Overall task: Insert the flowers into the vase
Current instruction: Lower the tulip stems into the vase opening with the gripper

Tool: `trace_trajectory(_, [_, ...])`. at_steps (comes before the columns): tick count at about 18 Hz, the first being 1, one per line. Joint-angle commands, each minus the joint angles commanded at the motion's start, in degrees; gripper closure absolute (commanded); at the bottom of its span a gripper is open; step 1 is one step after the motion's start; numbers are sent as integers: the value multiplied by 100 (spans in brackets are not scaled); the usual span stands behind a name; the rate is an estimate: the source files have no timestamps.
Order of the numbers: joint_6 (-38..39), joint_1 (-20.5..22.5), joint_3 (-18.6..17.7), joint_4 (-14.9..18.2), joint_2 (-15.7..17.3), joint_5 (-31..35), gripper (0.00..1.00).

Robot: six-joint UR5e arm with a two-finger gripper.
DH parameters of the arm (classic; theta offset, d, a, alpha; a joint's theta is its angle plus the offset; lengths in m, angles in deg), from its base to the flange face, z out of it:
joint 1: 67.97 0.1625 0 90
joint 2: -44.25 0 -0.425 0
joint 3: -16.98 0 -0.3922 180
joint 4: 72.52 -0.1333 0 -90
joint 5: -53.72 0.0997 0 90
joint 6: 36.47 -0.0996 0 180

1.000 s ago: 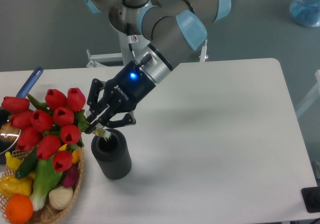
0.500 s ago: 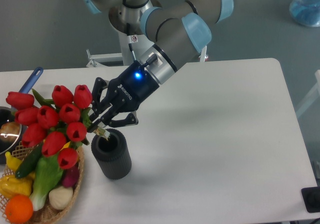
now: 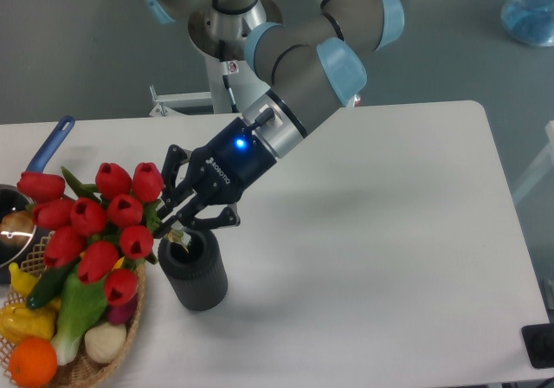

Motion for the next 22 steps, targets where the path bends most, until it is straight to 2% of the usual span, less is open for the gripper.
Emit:
trace_trajectory(13, [-290, 18, -229, -18, -79, -35, 86])
trace_trajectory(17, [-482, 26, -229, -105, -281, -132, 86])
trace_trajectory(22, [-606, 53, -272, -105, -308, -176, 86])
